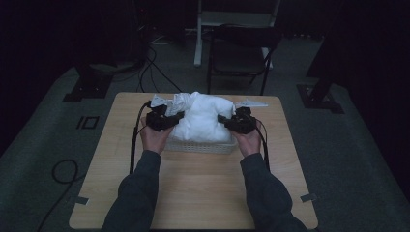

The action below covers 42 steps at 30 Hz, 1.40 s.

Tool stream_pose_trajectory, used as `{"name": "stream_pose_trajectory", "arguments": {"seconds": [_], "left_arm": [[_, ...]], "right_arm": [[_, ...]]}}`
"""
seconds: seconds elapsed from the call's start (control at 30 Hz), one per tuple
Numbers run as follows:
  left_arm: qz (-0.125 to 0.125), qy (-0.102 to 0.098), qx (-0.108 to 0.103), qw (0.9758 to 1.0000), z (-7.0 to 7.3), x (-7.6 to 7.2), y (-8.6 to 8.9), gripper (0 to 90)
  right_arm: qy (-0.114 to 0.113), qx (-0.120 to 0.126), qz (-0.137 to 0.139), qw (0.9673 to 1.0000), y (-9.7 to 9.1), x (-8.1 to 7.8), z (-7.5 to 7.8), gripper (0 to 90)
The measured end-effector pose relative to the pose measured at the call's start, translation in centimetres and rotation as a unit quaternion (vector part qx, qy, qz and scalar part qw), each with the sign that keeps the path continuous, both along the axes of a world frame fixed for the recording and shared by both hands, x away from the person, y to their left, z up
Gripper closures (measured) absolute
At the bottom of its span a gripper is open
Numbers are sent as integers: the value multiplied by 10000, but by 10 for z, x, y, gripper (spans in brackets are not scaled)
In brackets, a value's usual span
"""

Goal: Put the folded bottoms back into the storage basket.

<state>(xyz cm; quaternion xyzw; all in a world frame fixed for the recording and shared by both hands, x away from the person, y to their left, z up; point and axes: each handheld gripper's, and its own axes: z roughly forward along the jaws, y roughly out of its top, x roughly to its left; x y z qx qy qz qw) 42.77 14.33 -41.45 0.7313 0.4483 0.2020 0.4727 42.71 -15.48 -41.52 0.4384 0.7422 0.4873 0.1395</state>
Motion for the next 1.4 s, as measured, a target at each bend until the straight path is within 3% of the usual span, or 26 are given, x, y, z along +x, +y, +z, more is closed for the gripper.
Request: {"name": "stream_pose_trajectory", "arguments": {"seconds": [0.13,0.87,1.4], "left_arm": [[0,25,90,10000,-2,6,-3,573],[213,163,155,9995,-13,23,-4,572],[388,397,479,9973,-33,35,-11,572]], "right_arm": [[29,7,-67,10000,-2,4,-2,678],[180,-74,-212,9996,7,22,-10,678],[430,-230,-367,9981,14,37,-32,677]]}}
